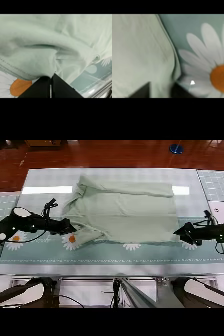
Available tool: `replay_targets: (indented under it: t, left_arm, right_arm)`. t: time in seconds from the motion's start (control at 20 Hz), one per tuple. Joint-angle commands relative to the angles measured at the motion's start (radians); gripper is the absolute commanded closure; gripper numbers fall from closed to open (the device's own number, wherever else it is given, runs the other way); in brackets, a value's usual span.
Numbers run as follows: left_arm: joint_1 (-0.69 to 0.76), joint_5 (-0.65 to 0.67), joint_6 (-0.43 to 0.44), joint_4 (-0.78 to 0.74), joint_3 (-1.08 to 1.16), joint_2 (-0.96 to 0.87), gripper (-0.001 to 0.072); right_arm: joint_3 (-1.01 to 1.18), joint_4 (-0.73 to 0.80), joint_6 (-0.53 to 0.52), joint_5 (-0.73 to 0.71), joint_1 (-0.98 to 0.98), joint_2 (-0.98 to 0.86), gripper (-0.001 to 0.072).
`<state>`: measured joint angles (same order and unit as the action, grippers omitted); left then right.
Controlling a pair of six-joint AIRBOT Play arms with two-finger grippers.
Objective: Fold the shirts.
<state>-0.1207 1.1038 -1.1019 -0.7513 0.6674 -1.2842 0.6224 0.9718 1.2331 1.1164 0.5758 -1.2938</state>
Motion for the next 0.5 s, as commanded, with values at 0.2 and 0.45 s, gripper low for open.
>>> replay_targets:
  t: [0.2, 0.45]
  left_arm:
    - [-0.005, 0.120, 0.016, 0.008, 0.216, 0.016, 0.0688]
    - [-0.068, 0.169, 0.016, 0.229, 0.688, 0.181, 0.0689]
  right_arm:
    - [0.134, -0.125, -0.017, 0.040, -0.099, 0.075, 0.0693]
    - [0.509, -0.367, -0.034, 0.061, -0.066, 0.423, 0.0693]
